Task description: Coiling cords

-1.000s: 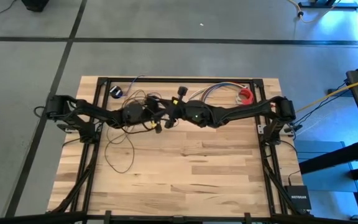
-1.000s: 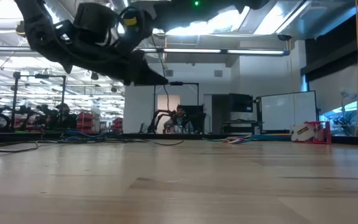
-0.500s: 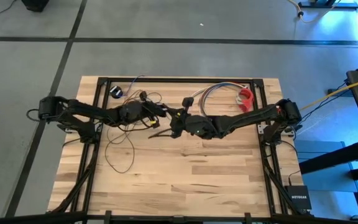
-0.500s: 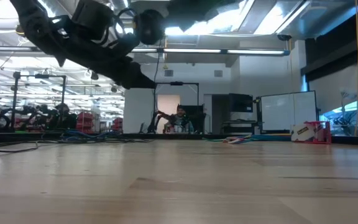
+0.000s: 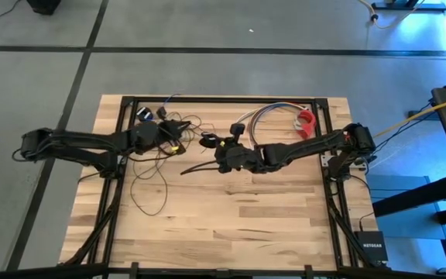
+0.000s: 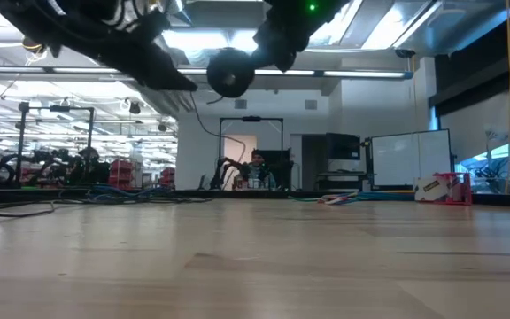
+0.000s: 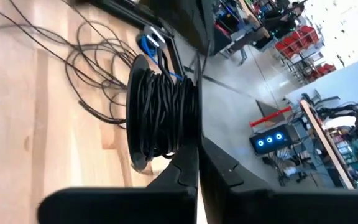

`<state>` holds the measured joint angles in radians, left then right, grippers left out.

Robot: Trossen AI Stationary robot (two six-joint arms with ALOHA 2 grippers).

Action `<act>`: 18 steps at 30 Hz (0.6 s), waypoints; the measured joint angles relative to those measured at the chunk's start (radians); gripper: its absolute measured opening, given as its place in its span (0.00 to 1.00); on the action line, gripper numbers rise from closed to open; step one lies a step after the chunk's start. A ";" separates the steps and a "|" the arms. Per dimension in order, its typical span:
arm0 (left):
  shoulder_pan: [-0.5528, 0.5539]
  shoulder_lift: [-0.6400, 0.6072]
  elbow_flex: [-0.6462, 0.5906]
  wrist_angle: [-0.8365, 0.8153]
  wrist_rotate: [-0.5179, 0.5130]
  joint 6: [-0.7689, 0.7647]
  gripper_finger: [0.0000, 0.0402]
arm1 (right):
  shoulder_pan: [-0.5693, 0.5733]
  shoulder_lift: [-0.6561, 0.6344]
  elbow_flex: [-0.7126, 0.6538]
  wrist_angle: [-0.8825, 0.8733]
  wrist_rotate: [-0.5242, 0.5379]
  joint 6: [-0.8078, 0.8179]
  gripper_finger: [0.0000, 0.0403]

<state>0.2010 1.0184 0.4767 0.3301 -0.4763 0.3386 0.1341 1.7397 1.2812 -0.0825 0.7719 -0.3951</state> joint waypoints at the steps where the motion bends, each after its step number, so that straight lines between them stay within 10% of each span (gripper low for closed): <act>1: -0.005 -0.018 0.000 -0.010 0.000 -0.001 0.00 | -0.007 0.000 0.001 -0.008 0.000 0.002 0.01; 18: -0.119 -0.101 -0.001 0.050 0.172 -0.190 0.00 | -0.130 0.031 0.001 0.002 -0.068 0.051 0.01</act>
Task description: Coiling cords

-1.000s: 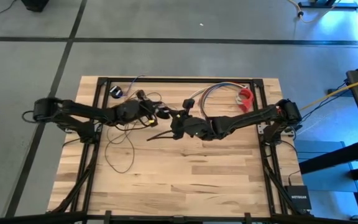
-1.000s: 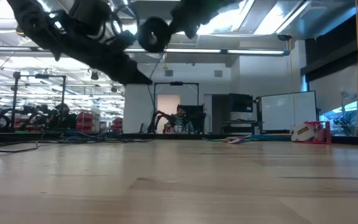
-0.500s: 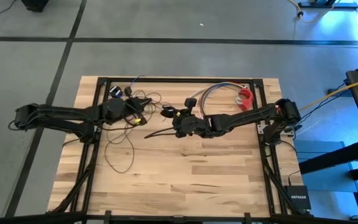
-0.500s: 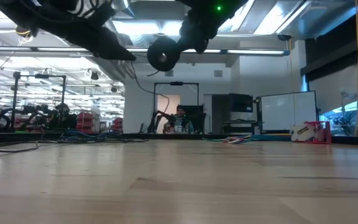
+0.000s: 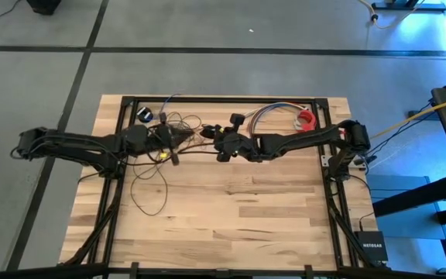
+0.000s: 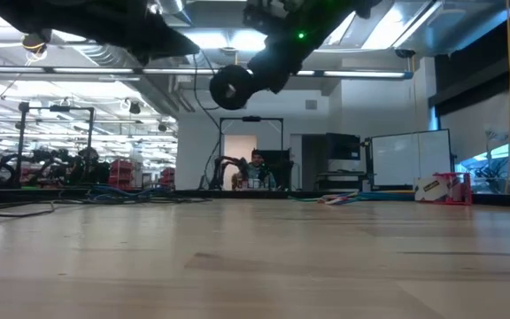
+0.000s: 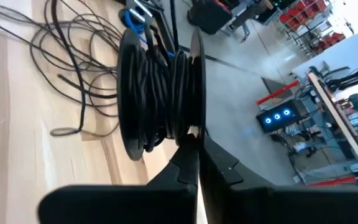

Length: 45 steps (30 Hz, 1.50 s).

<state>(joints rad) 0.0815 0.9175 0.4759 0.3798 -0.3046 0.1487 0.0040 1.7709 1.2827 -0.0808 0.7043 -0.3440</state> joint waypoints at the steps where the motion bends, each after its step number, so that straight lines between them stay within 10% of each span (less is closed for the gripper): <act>1: -0.004 0.009 0.000 0.018 0.002 -0.003 0.00 | 0.000 0.002 0.000 0.011 -0.002 0.000 0.01; 18: -0.042 0.306 0.001 0.377 0.036 -0.038 0.00 | -0.025 0.056 -0.002 0.276 -0.133 -0.023 0.01; 38: 0.000 0.380 0.003 0.324 0.035 0.056 0.01 | -0.024 0.050 -0.002 0.389 -0.183 -0.019 0.01; 45: 0.000 0.370 0.000 0.264 -0.016 0.087 0.19 | -0.021 0.042 0.005 0.404 -0.192 -0.018 0.01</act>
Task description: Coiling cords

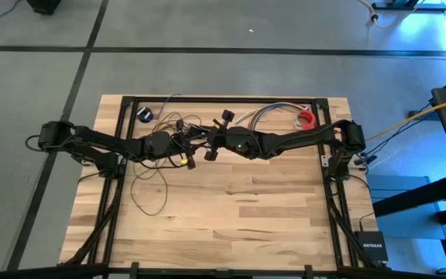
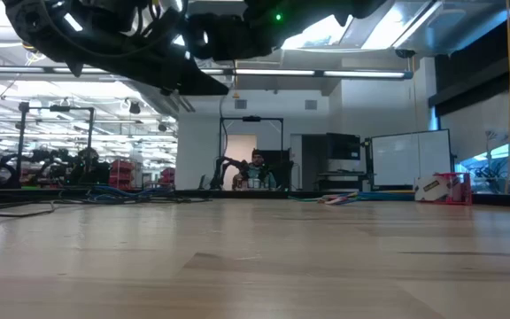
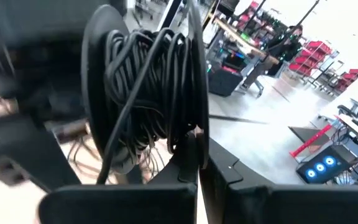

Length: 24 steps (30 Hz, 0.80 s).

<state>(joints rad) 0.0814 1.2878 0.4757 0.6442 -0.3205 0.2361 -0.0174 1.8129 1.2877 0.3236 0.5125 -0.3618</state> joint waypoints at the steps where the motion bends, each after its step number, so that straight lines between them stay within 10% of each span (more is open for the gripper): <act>1: -0.002 -0.008 0.000 -0.013 -0.001 0.006 0.22 | 0.000 0.001 -0.001 -0.007 0.001 0.000 0.01; 11: -0.053 -0.197 0.001 -0.271 -0.002 -0.042 0.33 | -0.001 0.002 -0.001 -0.001 0.010 -0.001 0.01; 24: -0.090 -0.042 -0.061 0.030 0.028 -0.076 0.29 | -0.002 0.002 -0.003 0.011 0.018 -0.002 0.01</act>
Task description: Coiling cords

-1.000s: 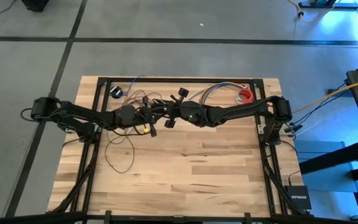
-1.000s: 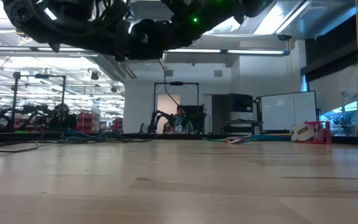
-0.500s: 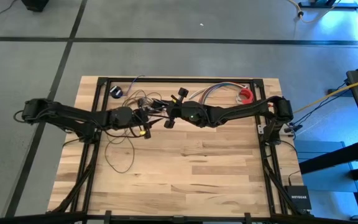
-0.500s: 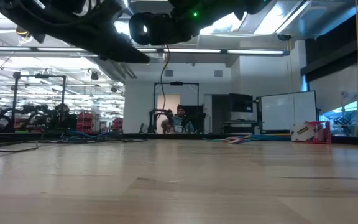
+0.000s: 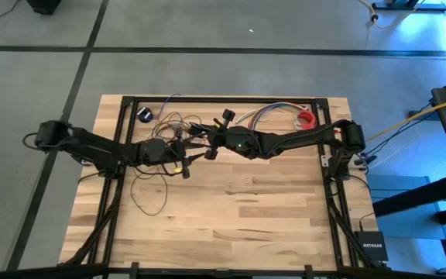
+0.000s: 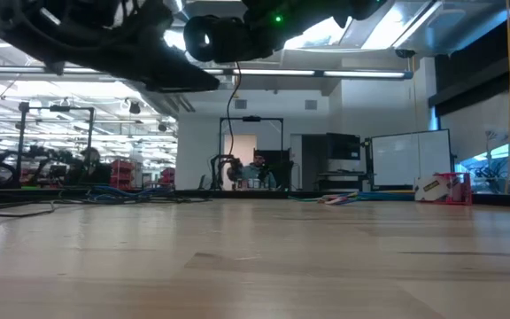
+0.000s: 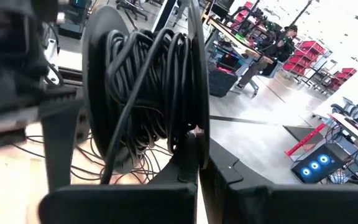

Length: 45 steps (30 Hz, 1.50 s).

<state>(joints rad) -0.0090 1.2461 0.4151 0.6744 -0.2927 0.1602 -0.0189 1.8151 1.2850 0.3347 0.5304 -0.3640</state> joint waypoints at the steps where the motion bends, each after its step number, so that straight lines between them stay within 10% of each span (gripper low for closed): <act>1: 0.000 0.030 0.001 0.040 0.004 0.002 0.29 | 0.000 0.000 0.000 0.000 0.000 -0.003 0.01; 16: 0.000 0.216 0.074 0.182 0.002 0.088 0.29 | 0.000 0.001 0.000 -0.004 0.000 -0.008 0.01; 23: 0.004 0.218 0.077 0.166 -0.045 0.132 0.03 | 0.000 0.002 -0.001 0.013 -0.003 -0.009 0.01; 31: 0.082 0.217 0.077 0.132 -0.057 0.085 0.01 | 0.038 -0.022 -0.002 0.056 -0.035 -0.029 0.01; 45: 0.089 0.101 0.078 -0.127 -0.302 0.249 0.02 | 0.139 -0.094 -0.004 -0.228 0.106 -0.025 0.01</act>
<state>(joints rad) 0.0795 1.3473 0.4931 0.5475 -0.5943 0.4094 0.1203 1.7216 1.2812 0.1065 0.6365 -0.3893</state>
